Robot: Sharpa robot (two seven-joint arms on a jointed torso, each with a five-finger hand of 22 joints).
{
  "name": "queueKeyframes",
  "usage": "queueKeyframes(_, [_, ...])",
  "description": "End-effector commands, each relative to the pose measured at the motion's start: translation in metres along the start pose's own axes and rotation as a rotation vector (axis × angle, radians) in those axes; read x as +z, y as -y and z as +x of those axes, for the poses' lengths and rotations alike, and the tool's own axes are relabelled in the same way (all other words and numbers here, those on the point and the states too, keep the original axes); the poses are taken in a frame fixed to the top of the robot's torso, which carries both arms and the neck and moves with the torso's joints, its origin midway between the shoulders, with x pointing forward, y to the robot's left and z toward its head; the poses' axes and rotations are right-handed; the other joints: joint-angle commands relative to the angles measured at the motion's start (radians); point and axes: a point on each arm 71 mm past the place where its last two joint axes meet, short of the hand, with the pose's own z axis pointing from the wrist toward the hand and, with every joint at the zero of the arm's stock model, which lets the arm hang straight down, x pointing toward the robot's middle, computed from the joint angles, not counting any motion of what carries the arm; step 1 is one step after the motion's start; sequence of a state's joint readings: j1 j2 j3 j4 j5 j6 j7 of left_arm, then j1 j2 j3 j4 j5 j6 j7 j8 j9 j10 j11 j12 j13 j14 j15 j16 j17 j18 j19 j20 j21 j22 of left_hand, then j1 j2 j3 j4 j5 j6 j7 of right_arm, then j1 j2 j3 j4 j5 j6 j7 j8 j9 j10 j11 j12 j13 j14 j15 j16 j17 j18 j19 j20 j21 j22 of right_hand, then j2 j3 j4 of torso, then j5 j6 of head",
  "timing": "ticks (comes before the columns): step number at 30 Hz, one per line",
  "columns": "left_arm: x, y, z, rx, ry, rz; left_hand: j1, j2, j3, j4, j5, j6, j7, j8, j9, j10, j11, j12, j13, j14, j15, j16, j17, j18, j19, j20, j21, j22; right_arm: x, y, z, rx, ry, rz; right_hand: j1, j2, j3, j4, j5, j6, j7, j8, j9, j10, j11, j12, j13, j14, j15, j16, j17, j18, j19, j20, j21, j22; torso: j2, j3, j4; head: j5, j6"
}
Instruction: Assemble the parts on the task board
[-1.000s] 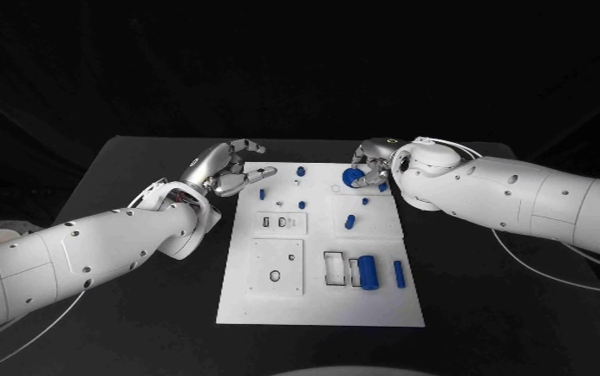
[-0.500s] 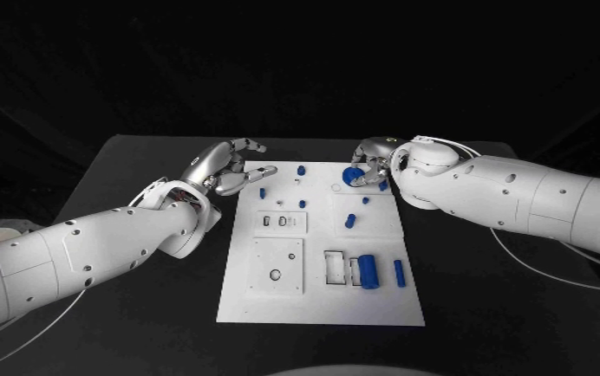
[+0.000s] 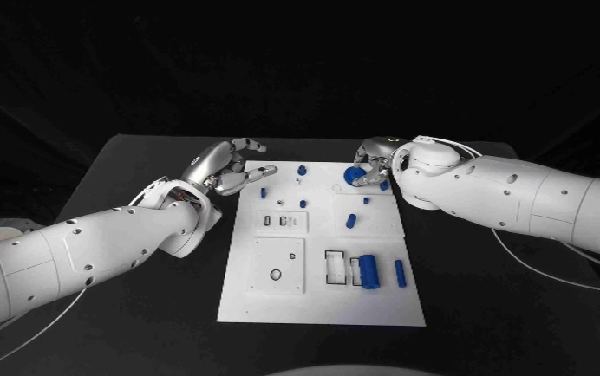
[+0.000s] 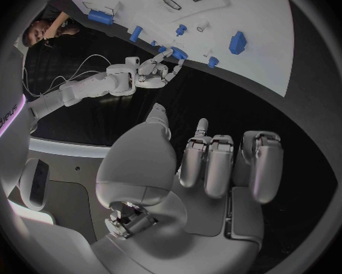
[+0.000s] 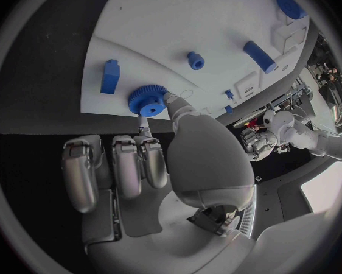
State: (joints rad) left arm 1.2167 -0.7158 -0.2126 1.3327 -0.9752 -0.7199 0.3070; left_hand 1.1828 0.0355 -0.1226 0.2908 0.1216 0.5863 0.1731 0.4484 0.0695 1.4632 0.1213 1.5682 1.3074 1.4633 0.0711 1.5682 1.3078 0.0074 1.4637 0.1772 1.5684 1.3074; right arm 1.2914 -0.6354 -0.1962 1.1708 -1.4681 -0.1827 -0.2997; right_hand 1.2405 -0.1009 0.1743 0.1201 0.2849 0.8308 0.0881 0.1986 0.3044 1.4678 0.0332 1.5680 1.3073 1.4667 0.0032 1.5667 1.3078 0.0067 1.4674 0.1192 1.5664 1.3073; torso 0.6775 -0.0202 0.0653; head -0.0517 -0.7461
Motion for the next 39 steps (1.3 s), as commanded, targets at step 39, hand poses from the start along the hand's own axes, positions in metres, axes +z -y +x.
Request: queueKeyframes(39, [0.0003,0.0009,-0.0008,0.005,0.0,0.009,0.002,0.012,-0.009,0.0,-0.001,0.011,0.021,-0.006,0.0,0.108,0.008,0.003,0.263,0.107,0.008,0.003,0.263,-0.007,0.107,0.008,0.002,0.263,-0.0031,0.0022,0.007,0.001,-0.015,0.01,-0.041,0.021,0.052,-0.03,0.106,0.094,0.016,-0.041,-0.003,0.103,0.017,0.003,0.263,0.104,-0.003,0.004,0.263,-0.007,0.103,-0.007,0.004,0.263,0.0,-0.0001,0.0014,-0.005,-0.004])
